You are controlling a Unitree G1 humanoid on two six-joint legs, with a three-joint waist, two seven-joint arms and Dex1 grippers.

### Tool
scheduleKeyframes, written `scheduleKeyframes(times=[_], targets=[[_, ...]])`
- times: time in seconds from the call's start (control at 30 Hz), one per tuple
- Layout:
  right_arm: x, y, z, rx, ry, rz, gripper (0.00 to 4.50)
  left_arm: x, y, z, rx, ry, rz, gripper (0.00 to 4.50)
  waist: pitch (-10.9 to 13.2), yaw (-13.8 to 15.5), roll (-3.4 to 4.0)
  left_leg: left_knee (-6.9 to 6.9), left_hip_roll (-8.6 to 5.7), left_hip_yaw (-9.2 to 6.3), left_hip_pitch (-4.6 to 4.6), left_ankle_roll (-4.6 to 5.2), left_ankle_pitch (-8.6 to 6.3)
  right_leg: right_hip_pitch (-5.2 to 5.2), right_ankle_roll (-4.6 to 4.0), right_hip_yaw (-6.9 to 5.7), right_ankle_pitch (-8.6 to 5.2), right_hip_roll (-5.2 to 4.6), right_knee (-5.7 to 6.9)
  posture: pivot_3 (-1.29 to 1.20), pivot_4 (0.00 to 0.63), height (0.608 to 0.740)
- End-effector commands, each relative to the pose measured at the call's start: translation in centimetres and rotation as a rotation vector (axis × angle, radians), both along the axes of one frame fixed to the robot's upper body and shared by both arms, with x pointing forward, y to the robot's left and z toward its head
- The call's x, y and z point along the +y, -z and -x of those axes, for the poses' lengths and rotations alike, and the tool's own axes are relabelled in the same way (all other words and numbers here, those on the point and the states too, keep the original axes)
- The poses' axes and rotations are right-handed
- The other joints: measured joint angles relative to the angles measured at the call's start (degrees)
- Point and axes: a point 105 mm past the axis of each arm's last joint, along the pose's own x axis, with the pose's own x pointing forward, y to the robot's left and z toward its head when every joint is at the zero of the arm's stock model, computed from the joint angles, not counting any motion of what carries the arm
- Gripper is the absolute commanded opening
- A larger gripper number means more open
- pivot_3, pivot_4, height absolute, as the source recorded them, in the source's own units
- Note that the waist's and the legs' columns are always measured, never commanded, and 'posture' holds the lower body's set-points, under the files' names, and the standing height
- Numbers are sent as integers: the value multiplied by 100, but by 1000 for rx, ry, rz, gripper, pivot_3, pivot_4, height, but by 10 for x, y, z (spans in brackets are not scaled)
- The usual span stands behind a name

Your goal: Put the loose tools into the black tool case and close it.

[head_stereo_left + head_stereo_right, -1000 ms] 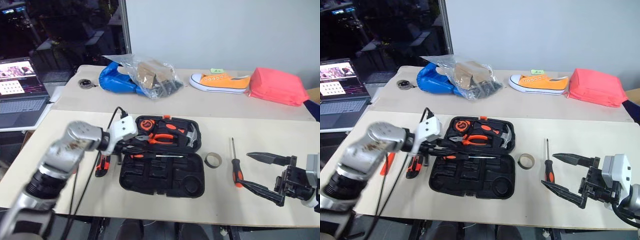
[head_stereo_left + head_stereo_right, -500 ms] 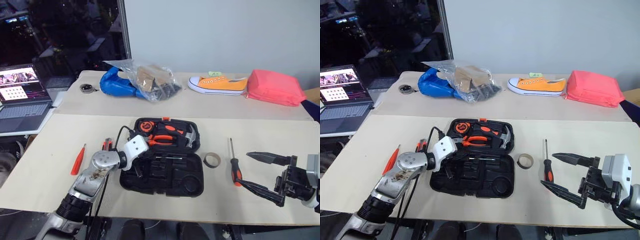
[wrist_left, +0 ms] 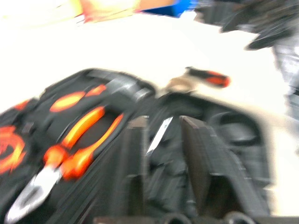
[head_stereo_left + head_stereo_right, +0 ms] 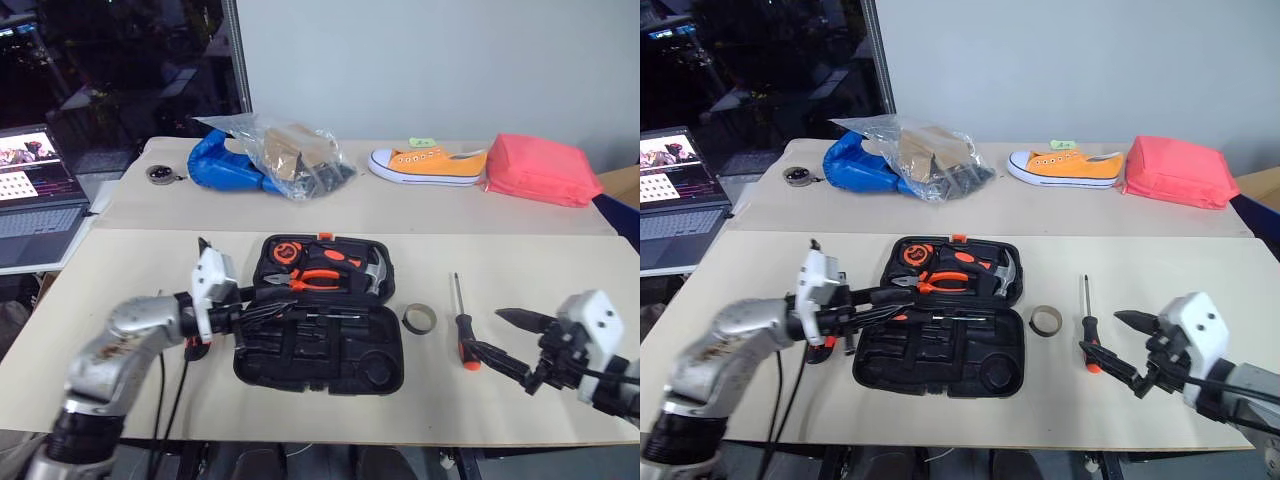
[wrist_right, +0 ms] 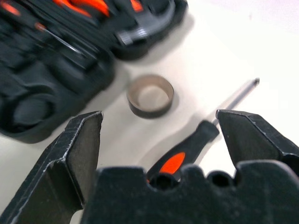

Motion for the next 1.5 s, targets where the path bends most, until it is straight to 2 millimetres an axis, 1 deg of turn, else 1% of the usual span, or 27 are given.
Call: scheduleKeyframes(times=[0.03,0.07,0.1,0.13,0.17,0.23,0.33,0.37,0.4,0.53,0.57,0.6,0.63,0.7,0.77,0.8,0.83,0.9,0.93,1.0,1.07,1.13,1.17,1.23,1.33,1.43,1.5], targets=[[2,10,-7,103,83,6,4500,-7,-16,21,-13,112,-24,3178,4,11,-7,0,-3,-1,-1,0,0,-1,12,1,-7,-2,-2,0,150,740],[1,14,-11,132,123,13,4500,-8,-17,25,-7,131,-36,3641,12,11,-15,0,-3,-1,-3,0,0,-1,16,0,-9,-2,-2,0,150,740],[-2,19,-15,167,167,24,4500,-9,-18,29,-3,150,-47,3932,18,8,-26,0,-2,-1,-3,0,0,-2,16,0,-9,0,-5,0,150,740],[-7,23,-20,190,221,43,4500,-10,-20,32,-3,161,-53,4361,23,7,-33,0,-2,-2,-2,0,0,0,16,0,-9,0,-4,0,150,740],[-11,26,-22,206,255,55,4500,-12,-20,33,-4,168,-55,4479,27,6,-37,1,-1,-2,-1,0,0,0,15,-1,-9,1,-4,0,150,740],[-20,30,-30,225,337,107,4500,-15,-24,34,-13,179,-56,4479,30,14,-37,0,-3,-4,-1,0,0,-4,13,7,-9,-1,-6,0,150,740],[-26,34,-34,243,400,149,3777,-20,-30,35,-22,187,-40,4500,31,20,-37,0,-9,1,-18,1,1,-19,15,8,-8,1,-7,0,150,740],[-28,35,-34,250,404,155,3339,-23,-31,35,-23,189,-37,4500,31,18,-37,0,-9,3,-27,1,1,-27,16,8,-8,3,-7,0,150,740],[-27,36,-34,255,412,160,3108,-23,-31,36,-25,193,-38,4500,31,18,-37,-2,-8,2,-36,1,1,-34,17,8,-8,4,-8,0,150,740],[-28,35,-36,243,419,168,1602,-24,-32,38,-25,191,-37,4500,30,19,-36,-3,-11,1,-76,2,0,-72,11,7,-5,8,-6,0,150,740],[-30,31,-37,225,411,175,1501,-24,-32,37,-28,181,-36,4500,30,19,-36,-3,-11,1,-76,2,0,-73,8,7,-3,8,-7,0,150,740],[-30,23,-38,185,382,170,978,-23,-32,36,-29,165,-32,4500,31,18,-36,-3,-12,2,-76,3,0,-72,11,7,-5,8,-7,0,150,740],[-28,14,-40,142,345,157,937,-23,-31,35,-34,148,-28,4500,32,23,-34,-3,-13,2,-76,2,0,-72,11,8,-5,7,-6,0,150,740],[-13,-13,-43,16,198,115,885,-20,-28,27,-63,55,-19,4500,35,22,-28,-2,-17,2,-75,3,0,-71,15,10,-7,6,-5,0,150,740],[14,-36,-39,-92,-14,79,878,-14,-23,20,-39,-39,18,4500,38,5,-24,0,-17,3,-74,3,0,-71,24,14,-11,6,-4,0,150,740],[30,-47,-37,-124,-111,24,864,-9,-20,19,-38,-81,44,4500,39,-37,-24,0,-15,2,-71,3,0,-71,25,17,-11,7,-2,0,150,740],[42,-55,-36,-148,-183,7,855,-4,-18,18,-50,-122,72,4500,41,-79,-26,-1,-9,-2,-69,3,0,-71,24,23,-11,14,0,0,150,740],[66,-62,-39,-157,-317,-4,853,13,-5,24,-35,-180,59,4500,47,-174,-34,-2,7,-15,-64,4,0,-70,17,28,-7,30,4,0,150,740],[78,-60,-41,-144,-384,17,852,21,-2,31,-10,-181,63,4500,50,-209,-39,-3,12,-17,-57,4,0,-70,11,34,-4,36,7,0,150,740],[96,-54,-45,-129,-505,80,849,34,-2,43,31,-178,109,4500,61,-242,-47,-8,13,-20,-42,3,0,-67,0,36,-4,38,17,0,150,740],[113,-41,-51,-98,-631,153,846,49,1,59,34,-167,95,4500,64,-236,-51,-7,17,-14,-39,3,1,-73,-10,26,-2,38,20,0,150,740],[124,-27,-59,-70,-721,245,844,61,6,72,58,-176,69,4500,67,-241,-47,-7,19,-6,-37,3,1,-76,-30,28,-11,33,18,0,150,740],[128,-21,-63,-70,-765,296,843,66,8,75,63,-190,55,4500,68,-233,-45,-8,19,-5,-37,3,1,-79,-50,30,-23,28,17,0,150,740],[134,-15,-70,-67,-822,351,843,74,10,80,65,-218,34,4500,69,-170,-43,-7,14,2,-39,3,1,-82,-54,30,-22,15,16,0,150,740],[144,-10,-71,-34,-886,387,843,76,10,87,64,-236,27,4500,69,-125,-42,-6,9,20,-46,3,1,-87,-69,31,-10,5,14,0,150,740],[156,-5,-63,-9,-961,401,842,71,9,93,56,-248,32,4500,67,-115,-46,-16,10,23,-48,3,-1,-89,-40,29,3,4,12,0,150,740],[162,-3,-61,3,-991,403,841,70,9,95,51,-254,32,4500,67,-122,-46,-24,13,23,-48,2,-2,-92,-44,26,1,5,13,0,150,740]])
